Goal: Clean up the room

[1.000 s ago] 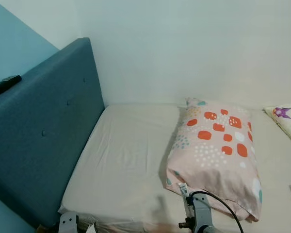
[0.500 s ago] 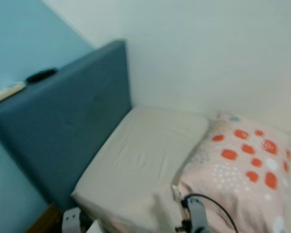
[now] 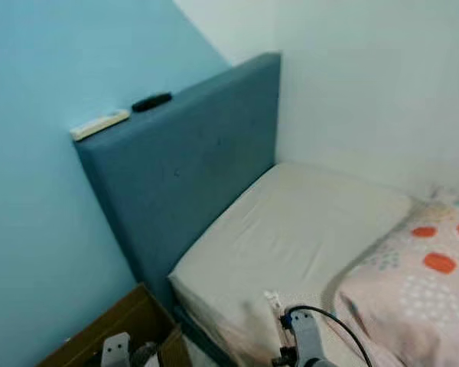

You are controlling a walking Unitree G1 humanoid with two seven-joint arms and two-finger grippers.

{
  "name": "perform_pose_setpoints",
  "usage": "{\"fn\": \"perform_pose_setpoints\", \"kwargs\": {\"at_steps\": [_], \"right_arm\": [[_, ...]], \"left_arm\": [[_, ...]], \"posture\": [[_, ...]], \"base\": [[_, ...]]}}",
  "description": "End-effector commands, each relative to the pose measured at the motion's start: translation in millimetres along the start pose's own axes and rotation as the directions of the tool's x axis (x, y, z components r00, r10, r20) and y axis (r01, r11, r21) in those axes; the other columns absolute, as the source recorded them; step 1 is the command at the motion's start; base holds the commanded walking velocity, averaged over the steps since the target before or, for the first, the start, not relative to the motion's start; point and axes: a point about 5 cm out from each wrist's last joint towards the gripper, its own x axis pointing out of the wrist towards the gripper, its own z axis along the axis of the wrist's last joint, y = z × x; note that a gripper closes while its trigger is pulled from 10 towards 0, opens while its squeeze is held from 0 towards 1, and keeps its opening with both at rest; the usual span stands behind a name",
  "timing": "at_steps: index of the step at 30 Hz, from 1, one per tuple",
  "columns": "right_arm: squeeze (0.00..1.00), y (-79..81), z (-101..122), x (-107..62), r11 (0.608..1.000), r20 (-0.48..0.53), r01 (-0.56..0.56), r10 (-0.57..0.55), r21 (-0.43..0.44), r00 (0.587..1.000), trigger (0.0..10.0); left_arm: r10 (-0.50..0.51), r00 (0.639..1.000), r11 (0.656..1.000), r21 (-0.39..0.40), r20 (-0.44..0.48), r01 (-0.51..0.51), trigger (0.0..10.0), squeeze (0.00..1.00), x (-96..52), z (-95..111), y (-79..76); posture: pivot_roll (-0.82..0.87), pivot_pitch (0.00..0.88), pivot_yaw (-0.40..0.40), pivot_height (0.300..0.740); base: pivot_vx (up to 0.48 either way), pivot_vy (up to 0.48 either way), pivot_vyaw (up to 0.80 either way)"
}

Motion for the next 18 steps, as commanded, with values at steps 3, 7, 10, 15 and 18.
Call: {"fn": "perform_pose_setpoints", "kwargs": {"at_steps": [3, 7, 10, 15, 18], "right_arm": [[0.00, 4.3, 3.2, 1.5, 1.000, 0.007, -0.017, 0.017, -0.023, 1.000, 10.0], [0.00, 5.0, 2.7, 1.4, 1.000, 0.009, -0.023, 0.023, -0.021, 1.000, 10.0], [0.00, 5.2, 2.9, 1.5, 0.999, 0.011, -0.026, 0.026, -0.021, 1.000, 10.0], [0.00, 5.1, 3.6, 1.5, 1.000, 0.017, -0.025, 0.026, -0.014, 1.000, 10.0], [0.00, 4.4, 3.4, 1.2, 1.000, 0.019, -0.024, 0.024, -0.010, 1.000, 10.0]], "left_arm": [[0.018, 1.000, 1.000, -0.001, -0.012, -0.019, 10.0, 0.00, -2.0, -3.3, 5.9], [0.019, 1.000, 1.000, -0.003, -0.014, -0.019, 10.0, 0.00, -2.2, -4.6, 6.1], [0.018, 1.000, 1.000, -0.006, -0.014, -0.018, 10.0, 0.00, -2.3, -5.0, 5.9], [0.012, 1.000, 1.000, -0.012, -0.010, -0.012, 10.0, 0.00, -1.9, -4.5, 4.6], [0.006, 1.000, 1.000, -0.018, -0.003, -0.006, 10.0, 0.00, -1.0, -2.5, 2.3]], "posture": [[-0.07, 0.000, 0.011, 0.710], [-0.07, 0.000, 0.010, 0.710], [-0.07, 0.000, 0.007, 0.710], [-0.07, 0.000, 0.005, 0.710], [-0.07, 0.000, 0.003, 0.710]], "base": [[0.000, 0.000, 0.80], [0.000, 0.000, 0.80], [0.000, 0.000, 0.79], [0.000, 0.000, 0.79], [0.000, 0.000, 0.79]]}}
